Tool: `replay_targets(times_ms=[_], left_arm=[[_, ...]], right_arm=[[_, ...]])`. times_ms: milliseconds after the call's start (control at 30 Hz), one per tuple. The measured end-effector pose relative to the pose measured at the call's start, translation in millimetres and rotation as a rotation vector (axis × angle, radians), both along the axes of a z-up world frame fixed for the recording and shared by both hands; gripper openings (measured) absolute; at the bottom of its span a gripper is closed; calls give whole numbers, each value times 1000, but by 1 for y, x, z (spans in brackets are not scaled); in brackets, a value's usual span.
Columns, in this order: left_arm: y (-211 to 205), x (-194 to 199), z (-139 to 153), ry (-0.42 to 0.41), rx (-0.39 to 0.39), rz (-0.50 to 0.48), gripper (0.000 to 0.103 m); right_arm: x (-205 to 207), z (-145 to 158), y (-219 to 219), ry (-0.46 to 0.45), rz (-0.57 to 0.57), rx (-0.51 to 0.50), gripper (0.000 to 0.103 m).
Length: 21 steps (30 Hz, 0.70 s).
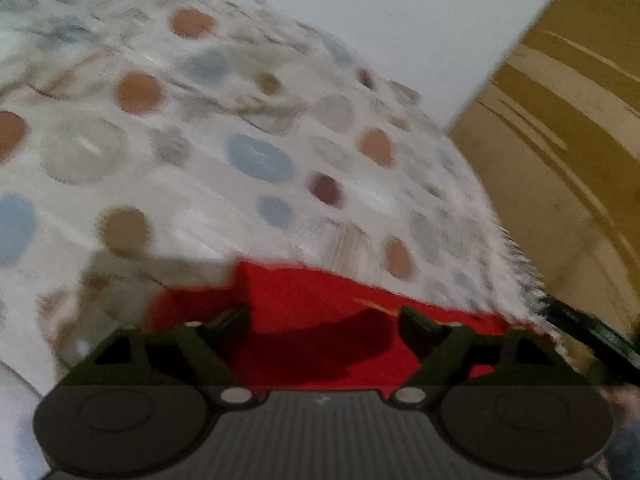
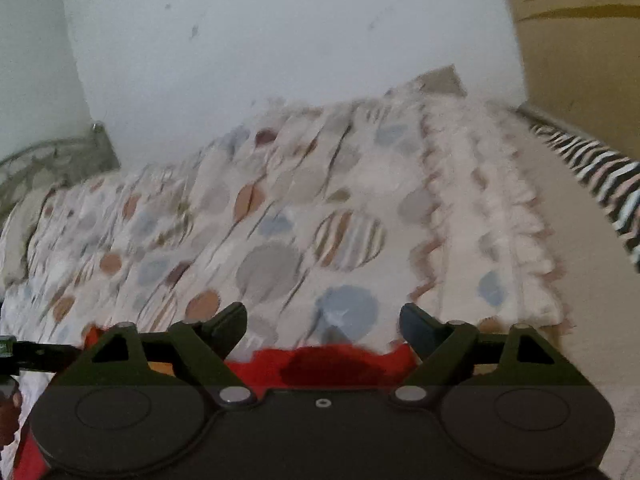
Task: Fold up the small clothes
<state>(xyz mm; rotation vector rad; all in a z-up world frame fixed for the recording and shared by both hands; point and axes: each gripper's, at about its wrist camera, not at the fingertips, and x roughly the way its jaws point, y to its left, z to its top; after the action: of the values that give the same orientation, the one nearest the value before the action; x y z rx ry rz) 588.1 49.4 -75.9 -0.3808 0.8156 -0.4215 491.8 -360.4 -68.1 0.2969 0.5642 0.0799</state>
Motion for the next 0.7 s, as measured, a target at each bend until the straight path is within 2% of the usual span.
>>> replay_targets(times_ms=[67,133,200,267,367,467,567,633,667,700], left_arm=[[12,4,0,-15,55,90,84],[29,-1,3,-50,2,110,86],[38,-12,9,-105,-36,101,100],[36,-20,15,-180,-8,40,101],[16,-19,21,-212,97,-86,102],[-2,-15,17,-215,184,-200,102],[-13,-10,13,-201,251,-231,101],[-15,-3,5,-171,249,-228,92],[-13,1,2,-149,231,-229,71],[-12,8,-2,-124,207,-228,42]], right_arm=[[-14,3,-4,-28,-16,-52,94],[-29,3,-9,-43,5,-124,95],[-39,-1,-10,-50,41,-179,97],[-47,-7,-9,-33,93,-232,97],[-45,-11,4,-12,123,-273,93],[-35,-16,12,6,123,-281,82],[-26,-22,16,24,122,-277,69],[-21,-27,17,42,124,-281,55],[-20,-30,17,50,122,-290,45],[-19,-32,18,57,121,-295,33]])
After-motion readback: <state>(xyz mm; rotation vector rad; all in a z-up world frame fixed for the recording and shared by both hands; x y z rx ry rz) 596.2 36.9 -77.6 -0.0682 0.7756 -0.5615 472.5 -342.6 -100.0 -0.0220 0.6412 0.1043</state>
